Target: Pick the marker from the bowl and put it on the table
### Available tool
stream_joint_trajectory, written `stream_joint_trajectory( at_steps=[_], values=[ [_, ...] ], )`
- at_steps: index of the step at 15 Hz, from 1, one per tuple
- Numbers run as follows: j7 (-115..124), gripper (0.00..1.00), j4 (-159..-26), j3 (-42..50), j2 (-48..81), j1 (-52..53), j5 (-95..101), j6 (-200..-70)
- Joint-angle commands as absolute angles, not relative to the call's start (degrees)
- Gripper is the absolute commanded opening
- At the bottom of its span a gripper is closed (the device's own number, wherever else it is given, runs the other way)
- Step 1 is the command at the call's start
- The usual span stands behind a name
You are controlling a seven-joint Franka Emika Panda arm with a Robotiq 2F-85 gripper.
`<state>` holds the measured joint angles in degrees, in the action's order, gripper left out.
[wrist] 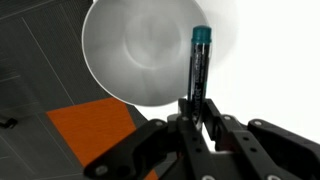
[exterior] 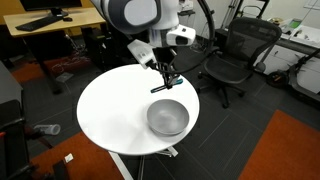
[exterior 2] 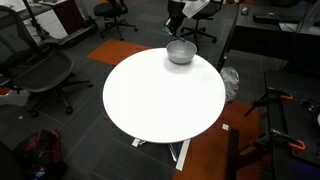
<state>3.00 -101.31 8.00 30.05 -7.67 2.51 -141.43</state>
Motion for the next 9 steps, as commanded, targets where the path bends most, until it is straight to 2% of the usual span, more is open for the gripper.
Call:
stream_joint_trajectory(
  at_steps=[1,9],
  values=[
    [1.27,0.05,-111.0,7.4,21.53,-5.47,4.93,-143.36],
    [3.98,0.05,-121.88,5.34,13.7,-0.87,6.41,-142.84]
  ],
)
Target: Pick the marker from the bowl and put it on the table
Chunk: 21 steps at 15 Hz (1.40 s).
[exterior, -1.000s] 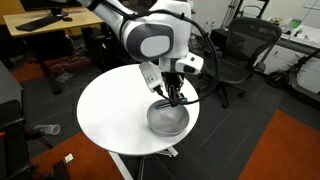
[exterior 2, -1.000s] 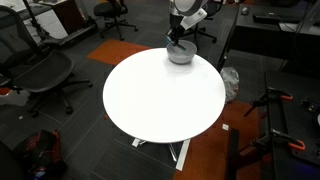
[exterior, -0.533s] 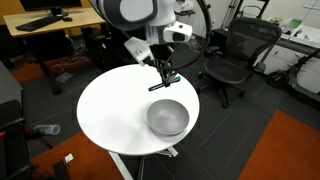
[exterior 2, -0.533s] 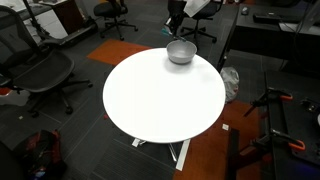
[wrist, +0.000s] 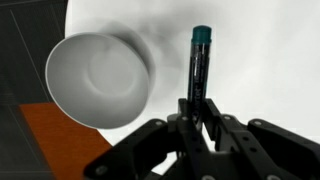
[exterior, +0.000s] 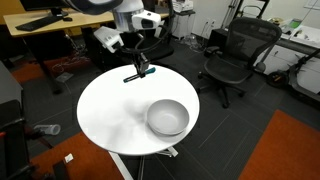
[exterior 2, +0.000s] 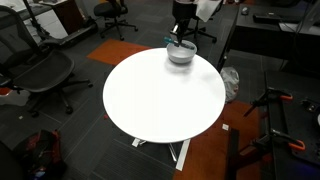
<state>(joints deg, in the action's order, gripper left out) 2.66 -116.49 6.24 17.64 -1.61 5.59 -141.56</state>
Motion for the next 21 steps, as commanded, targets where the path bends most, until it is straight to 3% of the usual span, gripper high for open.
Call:
stream_joint_trajectory(
  at_steps=[1,11,21],
  values=[
    [3.73,0.05,-123.05,4.72,13.12,-0.8,5.43,-142.63],
    [13.97,0.05,-131.02,5.74,15.88,2.33,8.86,-155.08],
    [20.05,0.05,-128.93,10.24,25.34,6.42,11.21,-160.51]
  ],
)
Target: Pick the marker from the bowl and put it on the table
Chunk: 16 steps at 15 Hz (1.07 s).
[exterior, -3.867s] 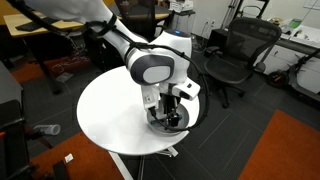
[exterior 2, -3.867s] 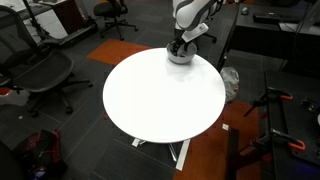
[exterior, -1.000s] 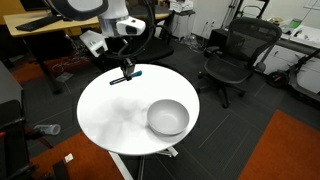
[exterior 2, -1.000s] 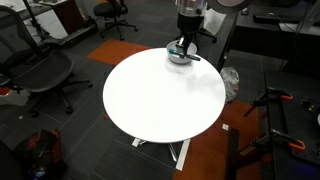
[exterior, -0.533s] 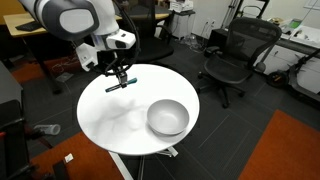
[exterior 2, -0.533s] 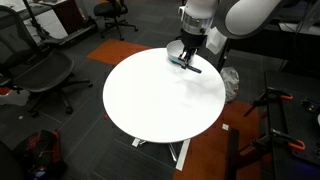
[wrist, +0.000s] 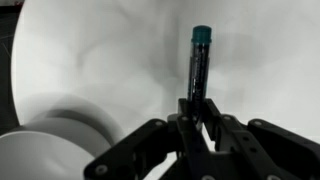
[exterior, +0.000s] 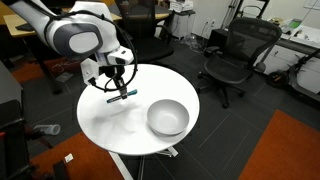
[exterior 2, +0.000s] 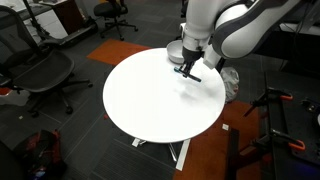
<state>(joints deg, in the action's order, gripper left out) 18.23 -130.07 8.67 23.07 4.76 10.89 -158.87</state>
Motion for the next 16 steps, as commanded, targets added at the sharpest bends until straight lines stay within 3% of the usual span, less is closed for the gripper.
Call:
stream_joint_trajectory(
  at_steps=[1,2,10,11,16],
  values=[
    [19.93,0.05,-128.73,10.49,26.0,6.7,11.06,-160.81],
    [19.82,0.37,-128.58,10.69,26.31,6.95,11.05,-160.83],
    [19.45,0.95,-128.67,12.2,21.77,8.73,11.46,-159.36],
    [19.27,1.0,-128.88,12.31,20.55,8.87,11.8,-159.08],
    [16.82,1.0,-129.58,10.61,14.27,7.12,11.09,-154.83]
  ],
)
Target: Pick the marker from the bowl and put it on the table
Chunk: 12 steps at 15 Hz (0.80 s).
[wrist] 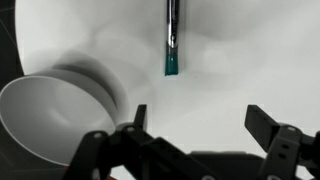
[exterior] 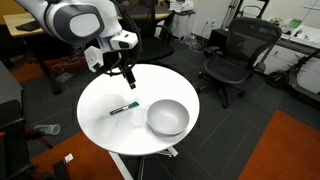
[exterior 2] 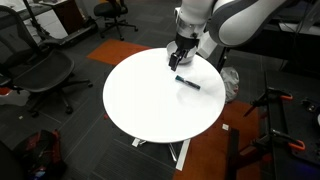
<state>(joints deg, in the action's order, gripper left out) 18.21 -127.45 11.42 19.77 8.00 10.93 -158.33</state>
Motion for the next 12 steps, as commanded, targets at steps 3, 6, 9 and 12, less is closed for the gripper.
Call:
stream_joint_trajectory(
  at_steps=[3,6,9,12],
  values=[
    [14.34,1.0,-130.2,8.86,10.38,5.27,9.69,-150.93],
    [11.45,1.0,-131.04,7.34,6.01,3.31,8.36,-146.29],
    [8.6,1.0,-131.48,6.23,2.17,1.76,7.71,-141.97],
    [6.24,1.0,-131.64,5.48,-0.54,0.62,6.82,-139.24]
  ],
)
